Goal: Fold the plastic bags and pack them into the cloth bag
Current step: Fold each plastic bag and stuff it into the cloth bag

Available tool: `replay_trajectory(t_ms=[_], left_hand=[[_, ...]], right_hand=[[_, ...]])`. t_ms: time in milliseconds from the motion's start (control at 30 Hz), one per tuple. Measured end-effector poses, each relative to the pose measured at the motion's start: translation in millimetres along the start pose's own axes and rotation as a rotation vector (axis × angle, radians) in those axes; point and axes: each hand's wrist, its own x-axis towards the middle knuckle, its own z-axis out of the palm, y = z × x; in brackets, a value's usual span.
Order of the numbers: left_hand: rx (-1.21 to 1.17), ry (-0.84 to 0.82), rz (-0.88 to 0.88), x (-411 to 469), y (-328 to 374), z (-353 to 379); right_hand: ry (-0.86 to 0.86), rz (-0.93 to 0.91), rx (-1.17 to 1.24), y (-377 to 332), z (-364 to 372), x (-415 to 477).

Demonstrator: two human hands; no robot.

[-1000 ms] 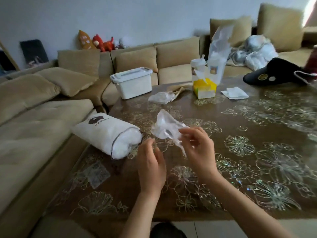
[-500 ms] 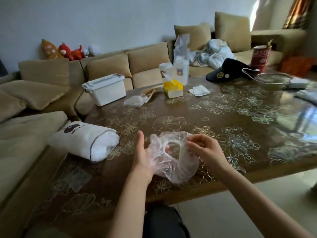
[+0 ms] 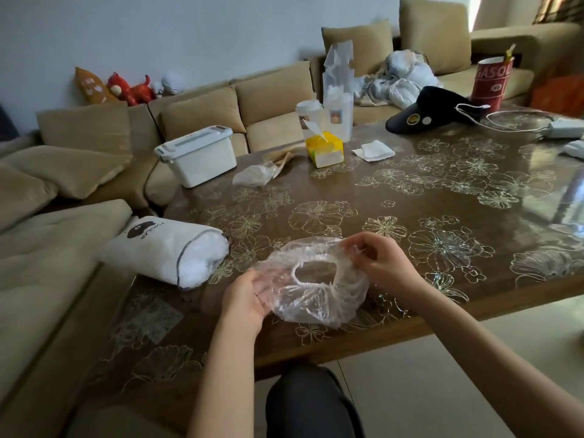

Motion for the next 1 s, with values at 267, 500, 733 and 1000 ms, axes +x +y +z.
replay_trajectory(t_ms=[267, 500, 733, 1000], left_hand=[[0.799, 0.478, 0.847, -2, -9, -5], [1.454, -0.205, 0.719, 3, -39, 32], [1.673, -0.316, 0.289, 7, -29, -2], [1.272, -0.116, 0.819, 1, -24, 6]], right_hand=[[0.263, -0.009, -0.428, -11, 18, -11], [0.029, 0.179, -0.429, -1, 23, -20], [-0.137, 0.136, -0.584, 6, 1, -19], [-0.077, -0.512, -0.53, -38, 34, 4]])
